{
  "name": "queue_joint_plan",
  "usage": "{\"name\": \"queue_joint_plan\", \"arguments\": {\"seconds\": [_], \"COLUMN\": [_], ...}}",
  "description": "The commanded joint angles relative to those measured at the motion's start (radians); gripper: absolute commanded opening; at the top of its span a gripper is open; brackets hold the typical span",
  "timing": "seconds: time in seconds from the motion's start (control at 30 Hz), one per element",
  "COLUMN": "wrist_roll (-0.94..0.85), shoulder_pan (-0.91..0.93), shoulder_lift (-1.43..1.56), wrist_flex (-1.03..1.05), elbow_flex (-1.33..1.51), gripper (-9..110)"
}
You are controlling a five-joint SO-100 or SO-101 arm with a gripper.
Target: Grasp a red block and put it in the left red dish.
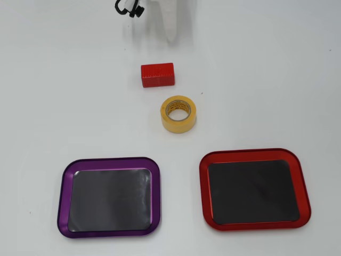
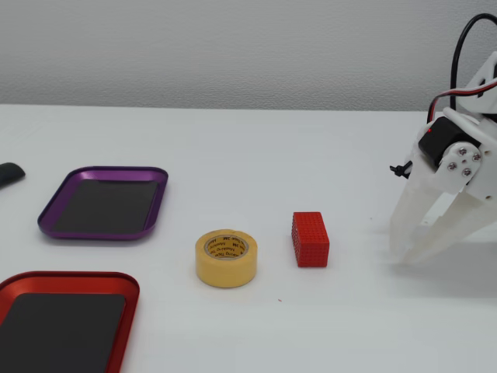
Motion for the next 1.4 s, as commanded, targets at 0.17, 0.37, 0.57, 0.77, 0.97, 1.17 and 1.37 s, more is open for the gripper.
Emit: {"name": "queue_joint_plan", "arguments": {"seconds": [0.17,0.37,0.57,0.77,0.97,1.17,1.37], "wrist_roll": [0.115,0.115,0.114,0.112,0.097,0.046,0.044], "shoulder_pan": [0.011,0.012,0.014,0.064,0.137,0.133,0.133], "shoulder_lift": [0.115,0.115,0.114,0.114,0.112,0.023,-0.373], "wrist_flex": [-0.094,-0.098,-0.104,-0.109,-0.144,-0.144,-0.143], "elbow_flex": [0.012,0.012,0.002,-0.011,-0.135,-0.261,-0.411], "gripper": [0,0,0,0,0,1,14]}}
